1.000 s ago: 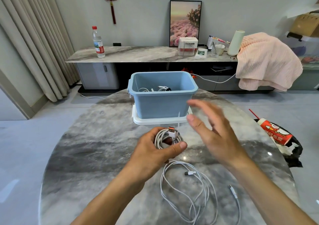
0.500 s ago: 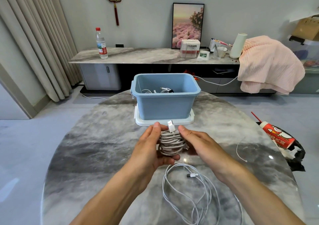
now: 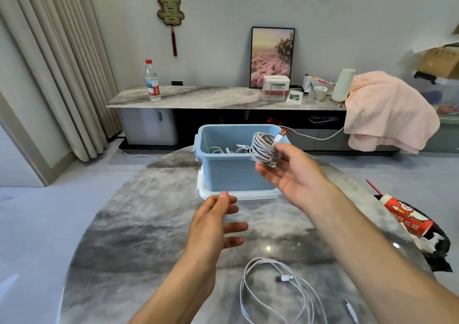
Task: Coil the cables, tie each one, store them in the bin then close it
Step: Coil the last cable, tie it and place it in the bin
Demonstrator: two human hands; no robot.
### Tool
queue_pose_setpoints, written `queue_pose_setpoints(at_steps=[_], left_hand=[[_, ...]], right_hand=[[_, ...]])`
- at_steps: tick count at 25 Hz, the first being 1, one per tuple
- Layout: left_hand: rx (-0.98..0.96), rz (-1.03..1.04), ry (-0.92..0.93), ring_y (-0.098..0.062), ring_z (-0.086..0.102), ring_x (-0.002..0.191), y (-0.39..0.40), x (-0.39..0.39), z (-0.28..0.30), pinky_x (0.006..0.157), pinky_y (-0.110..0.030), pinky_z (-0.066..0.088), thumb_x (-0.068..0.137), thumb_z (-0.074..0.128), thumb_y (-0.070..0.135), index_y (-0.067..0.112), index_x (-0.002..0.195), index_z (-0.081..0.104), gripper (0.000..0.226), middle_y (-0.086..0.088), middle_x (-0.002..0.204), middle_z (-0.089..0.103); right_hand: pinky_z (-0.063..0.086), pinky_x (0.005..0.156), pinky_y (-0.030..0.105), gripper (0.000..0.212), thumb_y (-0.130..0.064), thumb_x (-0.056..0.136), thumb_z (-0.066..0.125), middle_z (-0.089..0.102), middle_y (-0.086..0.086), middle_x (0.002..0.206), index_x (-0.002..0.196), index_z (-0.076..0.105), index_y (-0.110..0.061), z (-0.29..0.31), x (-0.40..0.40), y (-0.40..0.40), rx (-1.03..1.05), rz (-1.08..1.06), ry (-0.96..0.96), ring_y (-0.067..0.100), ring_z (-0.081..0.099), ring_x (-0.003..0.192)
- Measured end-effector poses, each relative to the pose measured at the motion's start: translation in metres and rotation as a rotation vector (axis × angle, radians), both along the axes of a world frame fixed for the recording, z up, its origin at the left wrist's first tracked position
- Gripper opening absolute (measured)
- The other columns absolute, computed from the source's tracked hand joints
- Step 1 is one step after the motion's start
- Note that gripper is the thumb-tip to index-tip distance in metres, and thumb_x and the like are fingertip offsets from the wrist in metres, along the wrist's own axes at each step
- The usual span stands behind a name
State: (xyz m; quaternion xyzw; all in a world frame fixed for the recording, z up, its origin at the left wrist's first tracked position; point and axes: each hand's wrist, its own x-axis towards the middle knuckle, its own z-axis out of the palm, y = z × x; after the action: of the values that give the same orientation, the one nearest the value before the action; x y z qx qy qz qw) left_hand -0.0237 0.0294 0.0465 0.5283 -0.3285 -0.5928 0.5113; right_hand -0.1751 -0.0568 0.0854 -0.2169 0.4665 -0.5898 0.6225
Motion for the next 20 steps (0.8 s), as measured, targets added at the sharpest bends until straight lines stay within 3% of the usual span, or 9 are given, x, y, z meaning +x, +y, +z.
queue_pose_setpoints(at_steps=[3, 5, 6, 7, 9, 13, 16, 18, 20], left_hand=[[-0.004, 0.002, 0.017, -0.024, 0.070, 0.072, -0.002, 0.003, 0.002, 0.055, -0.032, 0.053, 0.100, 0.049, 0.035, 0.012, 0.095, 0.069, 0.031, -0.011, 0.101, 0.071], [-0.016, 0.013, 0.007, -0.024, 0.070, 0.074, -0.006, 0.008, 0.005, 0.058, -0.032, 0.052, 0.101, 0.047, 0.035, 0.012, 0.095, 0.070, 0.033, -0.010, 0.100, 0.072], [-0.020, 0.016, 0.004, -0.023, 0.070, 0.075, -0.009, 0.010, 0.006, 0.059, -0.032, 0.052, 0.101, 0.047, 0.035, 0.012, 0.095, 0.069, 0.033, -0.009, 0.099, 0.072], [-0.025, 0.014, 0.006, -0.023, 0.069, 0.076, -0.011, 0.012, 0.006, 0.061, -0.032, 0.052, 0.101, 0.046, 0.035, 0.012, 0.096, 0.069, 0.033, -0.008, 0.098, 0.073], [-0.041, -0.007, 0.007, -0.022, 0.069, 0.076, -0.012, 0.014, 0.008, 0.062, -0.033, 0.051, 0.101, 0.048, 0.035, 0.013, 0.096, 0.069, 0.031, -0.007, 0.095, 0.073], [-0.040, -0.090, -0.056, -0.020, 0.067, 0.076, -0.008, 0.008, 0.006, 0.064, -0.031, 0.050, 0.100, 0.050, 0.031, 0.013, 0.098, 0.067, 0.025, -0.008, 0.094, 0.073], [-0.038, -0.180, -0.159, -0.018, 0.065, 0.071, -0.006, 0.003, -0.007, 0.065, -0.030, 0.047, 0.098, 0.055, 0.028, 0.013, 0.096, 0.066, 0.019, -0.005, 0.089, 0.072], [-0.101, -0.270, -0.460, -0.019, 0.065, 0.074, -0.007, 0.000, -0.028, 0.069, -0.031, 0.048, 0.095, 0.057, 0.028, 0.018, 0.093, 0.065, 0.013, -0.002, 0.089, 0.072], [-0.200, -0.465, -1.008, -0.020, 0.065, 0.087, -0.005, -0.006, -0.058, 0.078, -0.033, 0.051, 0.092, 0.056, 0.036, 0.024, 0.100, 0.063, 0.016, 0.003, 0.095, 0.071]], right_hand=[[0.062, 0.056, 0.036, 0.021, -0.026, 0.099, 0.058, 0.064, 0.017, 0.107, 0.105, 0.061, -0.006, 0.019, 0.022, -0.060, 0.017, -0.040, -0.011, 0.032, 0.067, 0.077], [0.062, 0.068, 0.043, 0.030, -0.038, 0.102, 0.049, 0.053, 0.009, 0.123, 0.114, 0.055, -0.011, 0.016, 0.028, -0.085, 0.102, -0.001, 0.176, 0.039, 0.066, 0.095], [0.062, 0.074, 0.045, 0.033, -0.038, 0.103, 0.045, 0.050, 0.007, 0.124, 0.123, 0.051, -0.012, 0.011, 0.028, -0.089, 0.142, -0.001, 0.344, 0.040, 0.067, 0.092], [0.062, 0.075, 0.046, 0.035, -0.033, 0.103, 0.044, 0.053, 0.009, 0.123, 0.129, 0.048, -0.010, 0.003, 0.026, -0.087, 0.158, -0.016, 0.508, 0.038, 0.070, 0.080], [0.063, 0.069, 0.044, 0.033, -0.022, 0.098, 0.047, 0.064, 0.018, 0.113, 0.124, 0.051, -0.002, -0.012, 0.016, -0.066, 0.128, 0.008, 0.687, 0.036, 0.070, 0.063], [0.059, 0.062, 0.037, 0.020, -0.019, 0.095, 0.058, 0.073, 0.019, 0.096, 0.103, 0.063, -0.002, -0.044, -0.027, 0.008, 0.161, 0.347, 0.804, 0.031, 0.066, 0.063], [0.052, 0.058, 0.031, 0.017, -0.026, 0.092, 0.062, 0.071, 0.008, 0.086, 0.093, 0.068, -0.010, -0.075, -0.061, 0.052, 0.162, 0.652, 1.197, 0.021, 0.064, 0.065], [0.052, 0.070, 0.030, 0.020, -0.038, 0.085, 0.065, 0.068, -0.003, 0.086, 0.088, 0.067, -0.019, -0.101, -0.078, 0.066, 0.124, 0.771, 1.604, 0.017, 0.065, 0.079], [0.050, 0.079, 0.029, 0.025, -0.047, 0.081, 0.067, 0.065, -0.006, 0.094, 0.092, 0.061, -0.025, -0.124, -0.084, 0.078, 0.142, 0.871, 1.764, 0.018, 0.064, 0.094]])
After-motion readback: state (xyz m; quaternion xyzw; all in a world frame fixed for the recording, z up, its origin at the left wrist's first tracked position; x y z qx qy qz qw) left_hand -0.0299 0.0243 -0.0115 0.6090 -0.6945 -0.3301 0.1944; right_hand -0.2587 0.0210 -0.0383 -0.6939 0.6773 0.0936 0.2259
